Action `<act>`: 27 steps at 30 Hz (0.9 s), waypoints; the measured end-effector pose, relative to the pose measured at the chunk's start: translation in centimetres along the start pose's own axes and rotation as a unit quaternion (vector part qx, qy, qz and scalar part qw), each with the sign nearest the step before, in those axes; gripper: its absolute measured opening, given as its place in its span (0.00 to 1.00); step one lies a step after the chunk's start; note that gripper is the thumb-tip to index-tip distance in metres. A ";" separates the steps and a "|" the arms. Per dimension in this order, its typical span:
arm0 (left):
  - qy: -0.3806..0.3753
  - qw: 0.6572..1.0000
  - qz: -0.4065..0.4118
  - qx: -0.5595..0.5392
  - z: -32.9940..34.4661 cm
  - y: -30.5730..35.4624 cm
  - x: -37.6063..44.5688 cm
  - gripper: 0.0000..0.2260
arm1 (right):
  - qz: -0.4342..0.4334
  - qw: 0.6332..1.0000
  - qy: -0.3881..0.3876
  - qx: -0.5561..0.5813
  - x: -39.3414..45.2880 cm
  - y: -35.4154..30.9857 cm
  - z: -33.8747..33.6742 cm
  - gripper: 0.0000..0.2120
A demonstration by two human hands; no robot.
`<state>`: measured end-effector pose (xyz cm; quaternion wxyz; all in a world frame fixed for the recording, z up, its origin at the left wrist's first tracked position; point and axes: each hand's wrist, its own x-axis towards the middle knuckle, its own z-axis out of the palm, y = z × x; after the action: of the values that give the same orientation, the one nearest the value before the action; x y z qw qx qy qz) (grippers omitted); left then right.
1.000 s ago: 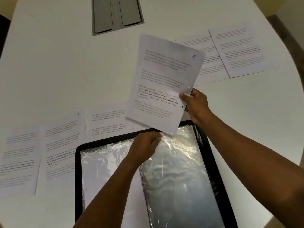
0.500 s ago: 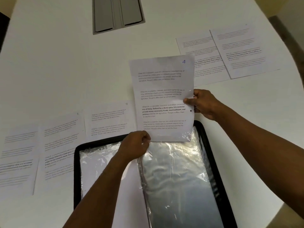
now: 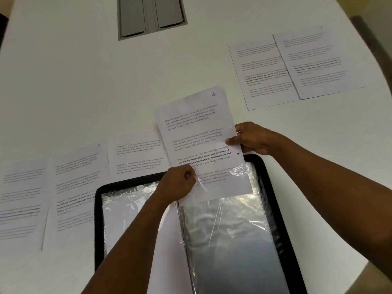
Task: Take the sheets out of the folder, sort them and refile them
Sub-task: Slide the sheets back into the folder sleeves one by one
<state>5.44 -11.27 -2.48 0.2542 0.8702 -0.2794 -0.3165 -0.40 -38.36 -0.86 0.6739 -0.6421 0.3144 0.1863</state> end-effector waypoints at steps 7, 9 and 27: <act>-0.057 0.997 0.029 -0.029 1.2 2.9 0.7 0.04 | 0.038 0.991 -0.066 -0.111 -0.5 -0.4 -0.8 0.14; -0.067 0.996 0.047 -0.020 1.7 4.0 1.1 0.03 | 0.057 0.975 -0.092 -0.194 -0.5 -0.6 -0.9 0.14; -0.023 0.999 0.005 -0.037 0.7 2.2 0.5 0.05 | -0.006 0.952 -0.037 -0.302 -0.2 0.3 -0.4 0.12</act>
<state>4.55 -13.40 -1.80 0.2813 0.8513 -0.2773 -0.3454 -0.85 -38.70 -0.97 0.4607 -0.8102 0.2140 0.2924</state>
